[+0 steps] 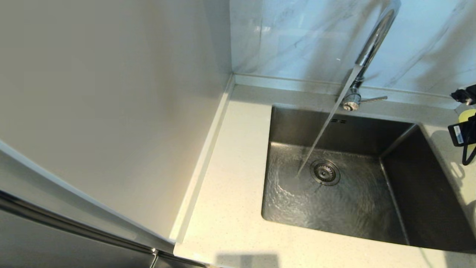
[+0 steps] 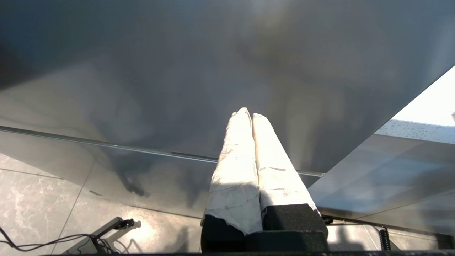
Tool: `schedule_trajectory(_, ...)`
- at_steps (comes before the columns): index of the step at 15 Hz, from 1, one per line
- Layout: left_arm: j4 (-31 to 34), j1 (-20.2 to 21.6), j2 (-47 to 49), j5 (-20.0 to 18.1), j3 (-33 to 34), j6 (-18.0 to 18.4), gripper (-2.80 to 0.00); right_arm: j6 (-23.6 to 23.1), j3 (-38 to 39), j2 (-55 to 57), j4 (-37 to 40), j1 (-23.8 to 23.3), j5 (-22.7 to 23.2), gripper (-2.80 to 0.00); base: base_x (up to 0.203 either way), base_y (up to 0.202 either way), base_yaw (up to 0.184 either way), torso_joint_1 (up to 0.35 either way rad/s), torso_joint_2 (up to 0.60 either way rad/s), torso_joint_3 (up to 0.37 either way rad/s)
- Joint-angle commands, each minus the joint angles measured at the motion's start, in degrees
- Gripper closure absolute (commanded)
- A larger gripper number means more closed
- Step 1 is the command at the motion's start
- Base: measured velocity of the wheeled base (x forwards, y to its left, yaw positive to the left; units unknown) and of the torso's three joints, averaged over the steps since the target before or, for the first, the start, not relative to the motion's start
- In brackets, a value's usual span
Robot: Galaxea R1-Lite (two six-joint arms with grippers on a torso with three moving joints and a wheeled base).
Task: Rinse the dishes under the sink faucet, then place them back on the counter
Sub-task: Place the bowl on the table
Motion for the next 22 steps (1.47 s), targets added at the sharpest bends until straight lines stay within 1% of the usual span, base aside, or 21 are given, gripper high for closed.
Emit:
schedule_trajectory(1,0.0,0.0,0.0,0.01,-0.01,0.0,0.0,-0.31,-0.11,0.28,0.0,-0.03,-0.06,0.0,0.0,0.0,0.0,0.0,0.0,0.0)
schedule_trajectory(2,0.0,0.0,0.0,0.01,-0.01,0.0,0.0,-0.45,-0.11,0.27,0.23,-0.12,-0.19,0.0,0.0,0.0,0.0,0.0,0.0,0.0)
schedule_trajectory(5,0.0,0.0,0.0,0.01,-0.01,0.0,0.0,-0.42,-0.06,1.62,0.61,-0.12,-3.17,0.0,0.0,0.0,0.0,0.0,0.0,0.0)
schedule_trajectory(9,0.0,0.0,0.0,0.01,-0.01,0.0,0.0,-0.42,0.19,3.05,0.53,-0.68,-3.59,0.0,0.0,0.0,0.0,0.0,0.0,0.0)
schedule_trajectory(11,0.0,0.0,0.0,0.01,-0.01,0.0,0.0,-0.42,0.31,4.02,0.47,-0.91,-4.99,0.0,0.0,0.0,0.0,0.0,0.0,0.0)
schedule_trajectory(22,0.0,-0.08,0.0,0.01,0.07,0.0,0.0,-0.15,-0.11,7.89,0.0,-2.14,-5.57,0.0,0.0,0.0,0.0,0.0,0.0,0.0)
